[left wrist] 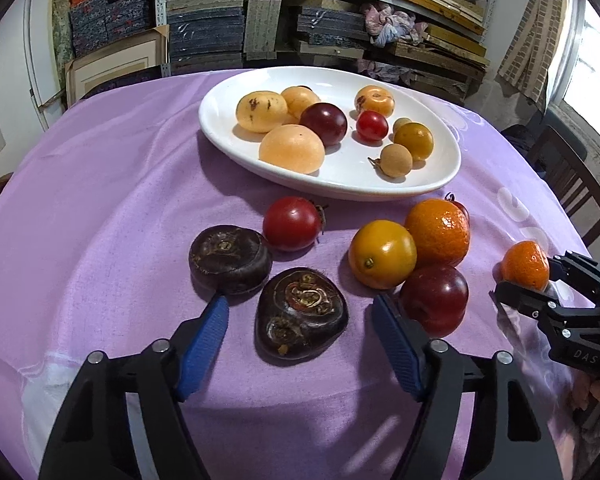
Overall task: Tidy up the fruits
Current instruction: 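Lift the orange with the right tool while the left tool grasps a dark brown round fruit, then carry the orange and dark brown fruit onto the white plate and open both tools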
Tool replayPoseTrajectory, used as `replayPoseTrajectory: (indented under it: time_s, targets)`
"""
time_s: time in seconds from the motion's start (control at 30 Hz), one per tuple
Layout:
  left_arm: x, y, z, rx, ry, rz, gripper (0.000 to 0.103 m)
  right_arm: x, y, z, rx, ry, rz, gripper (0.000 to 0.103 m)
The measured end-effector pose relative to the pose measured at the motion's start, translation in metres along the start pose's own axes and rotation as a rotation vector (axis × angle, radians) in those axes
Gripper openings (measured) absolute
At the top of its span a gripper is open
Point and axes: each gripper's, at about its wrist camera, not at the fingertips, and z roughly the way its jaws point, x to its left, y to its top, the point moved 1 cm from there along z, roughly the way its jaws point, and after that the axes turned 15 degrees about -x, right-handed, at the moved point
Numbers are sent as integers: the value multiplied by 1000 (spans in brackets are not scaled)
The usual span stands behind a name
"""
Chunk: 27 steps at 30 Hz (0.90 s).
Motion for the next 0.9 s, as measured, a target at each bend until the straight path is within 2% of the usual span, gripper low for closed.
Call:
replayPoseTrajectory:
  time_s: [0.23, 0.37, 0.47, 0.57, 0.73, 0.8, 0.83, 0.9]
  targets:
    - [-10, -6, 4, 0, 18, 99, 71, 0, 0, 0, 0, 3, 1, 55]
    - [1, -6, -1, -12, -3, 80, 45, 1, 0, 0, 0, 2, 0, 55]
    - [7, -5, -2, -19, -5, 54, 45, 2, 0, 1, 1, 3, -3, 56]
    - [-1, -7, 0, -33, 17, 93, 45, 2, 0, 1, 0, 5, -1, 56]
    - [-3, -7, 0, -36, -8, 86, 45, 2, 0, 1, 0, 7, 2, 56]
    - [0, -8, -6, -49, -24, 70, 45, 2, 0, 1, -3, 5, 4, 53]
    - [1, -7, -11, -65, -21, 71, 45, 1, 0, 1, -5, 2, 8, 48]
    - [2, -6, -25, -99, -23, 66, 45, -3, 0, 0, -9, 9, 22, 48]
